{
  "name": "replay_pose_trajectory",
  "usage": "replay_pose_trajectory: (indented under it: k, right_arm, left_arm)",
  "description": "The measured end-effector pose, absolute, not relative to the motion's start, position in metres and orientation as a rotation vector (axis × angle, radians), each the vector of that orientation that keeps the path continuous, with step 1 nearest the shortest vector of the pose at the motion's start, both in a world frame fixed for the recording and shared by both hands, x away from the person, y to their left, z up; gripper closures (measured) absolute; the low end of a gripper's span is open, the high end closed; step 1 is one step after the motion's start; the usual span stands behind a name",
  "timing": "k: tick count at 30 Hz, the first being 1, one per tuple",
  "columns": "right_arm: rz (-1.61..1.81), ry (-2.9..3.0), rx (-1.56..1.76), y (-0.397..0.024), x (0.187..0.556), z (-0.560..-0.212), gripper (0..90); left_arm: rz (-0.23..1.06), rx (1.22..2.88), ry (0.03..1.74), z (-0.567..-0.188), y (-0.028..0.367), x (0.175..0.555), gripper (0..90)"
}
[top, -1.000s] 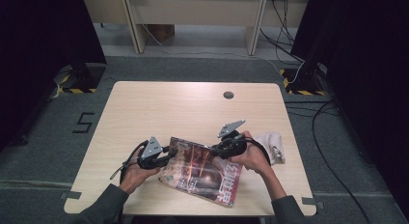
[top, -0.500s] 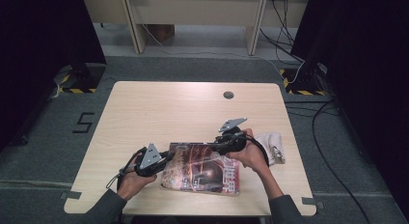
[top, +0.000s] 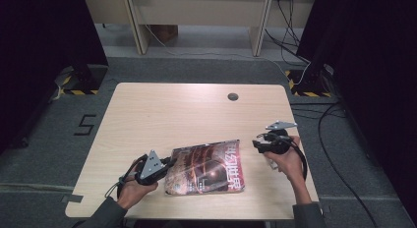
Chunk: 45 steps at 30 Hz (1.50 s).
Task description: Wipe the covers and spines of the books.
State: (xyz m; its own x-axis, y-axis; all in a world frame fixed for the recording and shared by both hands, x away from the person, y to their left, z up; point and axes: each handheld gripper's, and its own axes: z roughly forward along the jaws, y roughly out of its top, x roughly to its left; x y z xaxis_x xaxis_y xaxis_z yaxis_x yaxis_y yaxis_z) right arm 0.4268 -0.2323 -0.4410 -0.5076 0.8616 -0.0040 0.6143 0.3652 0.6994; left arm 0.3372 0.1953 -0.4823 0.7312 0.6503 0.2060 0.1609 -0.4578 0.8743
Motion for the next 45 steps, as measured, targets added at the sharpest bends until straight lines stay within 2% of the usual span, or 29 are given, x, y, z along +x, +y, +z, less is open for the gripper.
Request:
replay_pose_trajectory:
  k: [7,18,21,22,26,28,35,40,45]
  right_arm:
    - [0.813,2.183,1.424,-0.262,0.429,-0.456,43.1]
    - [0.706,2.222,1.501,-0.268,0.436,-0.482,46.3]
    - [0.694,2.232,1.516,-0.27,0.438,-0.49,54.2]
    - [0.721,2.23,1.519,-0.272,0.439,-0.49,60.5]
    - [0.769,2.219,1.511,-0.277,0.439,-0.492,75.8]
    - [0.767,2.214,1.5,-0.278,0.439,-0.492,78.1]
    - [0.95,2.193,1.394,-0.257,0.434,-0.467,79.3]
    - [1.112,2.227,1.242,-0.22,0.425,-0.442,79.3]
    - [1.155,2.303,1.132,-0.18,0.429,-0.438,79.2]
  left_arm:
    - [0.66,2.0,0.627,-0.482,0.195,0.337,83.9]
    - [0.658,2.002,0.631,-0.482,0.194,0.336,83.7]
    - [0.659,2.0,0.632,-0.482,0.194,0.336,83.5]
    - [0.659,1.998,0.633,-0.483,0.194,0.336,83.5]
    - [0.664,2.001,0.625,-0.482,0.194,0.335,83.4]
    - [0.666,2.0,0.621,-0.482,0.193,0.336,83.3]
    - [0.66,2.003,0.614,-0.483,0.189,0.334,83.3]
    - [0.662,2.006,0.616,-0.483,0.187,0.334,83.3]
    - [0.671,2.006,0.604,-0.483,0.186,0.333,83.3]
